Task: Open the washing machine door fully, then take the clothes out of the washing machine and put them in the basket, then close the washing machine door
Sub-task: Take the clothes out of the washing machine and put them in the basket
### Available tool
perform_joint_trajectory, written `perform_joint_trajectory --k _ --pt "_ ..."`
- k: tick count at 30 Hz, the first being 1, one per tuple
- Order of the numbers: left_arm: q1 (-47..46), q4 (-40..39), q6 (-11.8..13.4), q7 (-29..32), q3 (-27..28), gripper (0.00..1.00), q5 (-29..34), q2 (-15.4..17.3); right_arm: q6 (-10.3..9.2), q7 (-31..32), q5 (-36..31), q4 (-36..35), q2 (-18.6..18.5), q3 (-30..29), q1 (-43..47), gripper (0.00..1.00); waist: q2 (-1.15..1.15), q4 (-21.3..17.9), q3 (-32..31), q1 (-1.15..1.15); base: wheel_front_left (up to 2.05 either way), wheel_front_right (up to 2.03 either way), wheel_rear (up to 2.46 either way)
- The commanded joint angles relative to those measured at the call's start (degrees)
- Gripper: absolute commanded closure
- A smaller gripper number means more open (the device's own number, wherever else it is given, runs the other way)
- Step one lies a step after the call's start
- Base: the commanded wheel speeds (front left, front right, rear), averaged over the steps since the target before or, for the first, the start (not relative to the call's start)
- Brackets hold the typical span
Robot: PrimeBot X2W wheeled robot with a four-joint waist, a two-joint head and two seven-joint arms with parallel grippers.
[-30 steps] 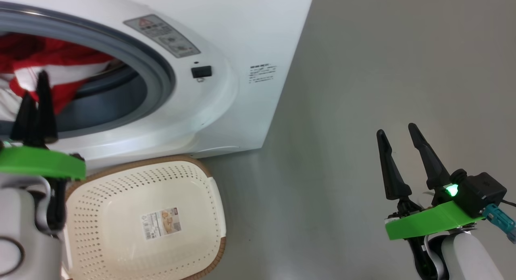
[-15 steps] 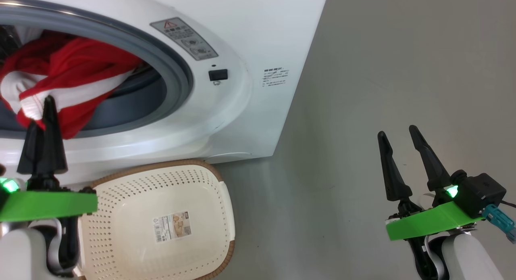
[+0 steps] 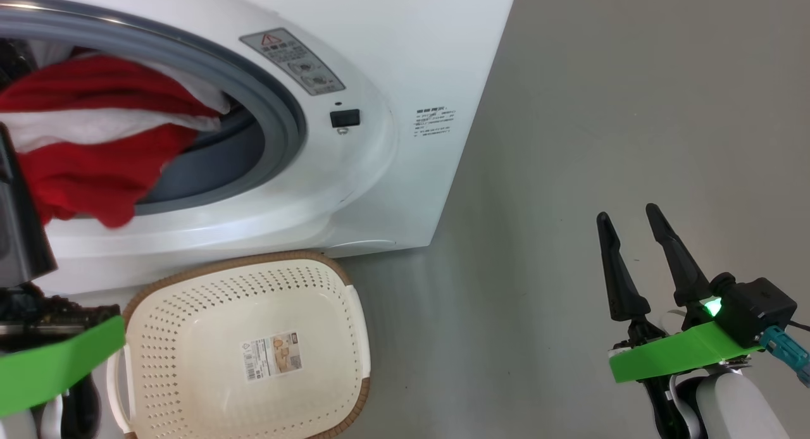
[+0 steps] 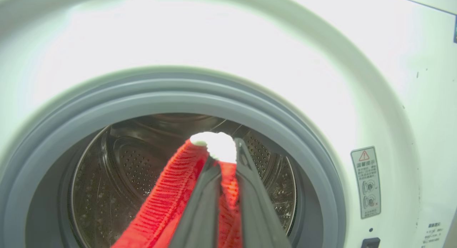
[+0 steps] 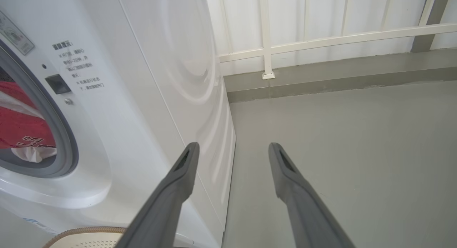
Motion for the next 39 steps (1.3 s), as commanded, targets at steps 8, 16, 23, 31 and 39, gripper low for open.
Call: perform_joint_trajectory --k 8,16,23,31,39 --pt "4.0 2.1 0.0 -0.3 0.5 1.0 0.5 0.1 0.42 -0.4 -0.1 -1.2 -0.4 1.4 0.4 0.0 0.0 -0.3 -0.2 0.0 0.0 0.0 0.0" --pt "4.5 15.2 0.0 -0.3 -2.1 1.0 -2.2 0.0 0.42 -0.4 0.3 -1.6 -0.4 1.8 -0.2 0.0 0.0 -0.4 2.1 0.0 0.0 0.0 0.0" --pt "0.7 25.3 0.0 -0.3 -5.4 0.96 -3.1 2.3 0.42 -0.4 0.8 -2.2 -0.4 2.0 -1.7 0.0 0.0 -0.6 6.1 0.0 0.0 0.0 0.0" --pt "-3.8 33.8 0.0 -0.3 -9.5 0.69 -3.7 4.9 0.42 -0.4 1.1 -2.8 -0.4 1.9 -3.0 0.0 0.0 -1.2 9.7 0.0 0.0 0.0 0.0" --pt "-7.8 41.4 0.0 -0.3 -11.7 0.09 -4.6 5.8 0.42 -0.4 1.3 -3.1 -0.4 1.7 -3.9 0.0 0.0 -1.4 11.5 0.0 0.0 0.0 0.0"
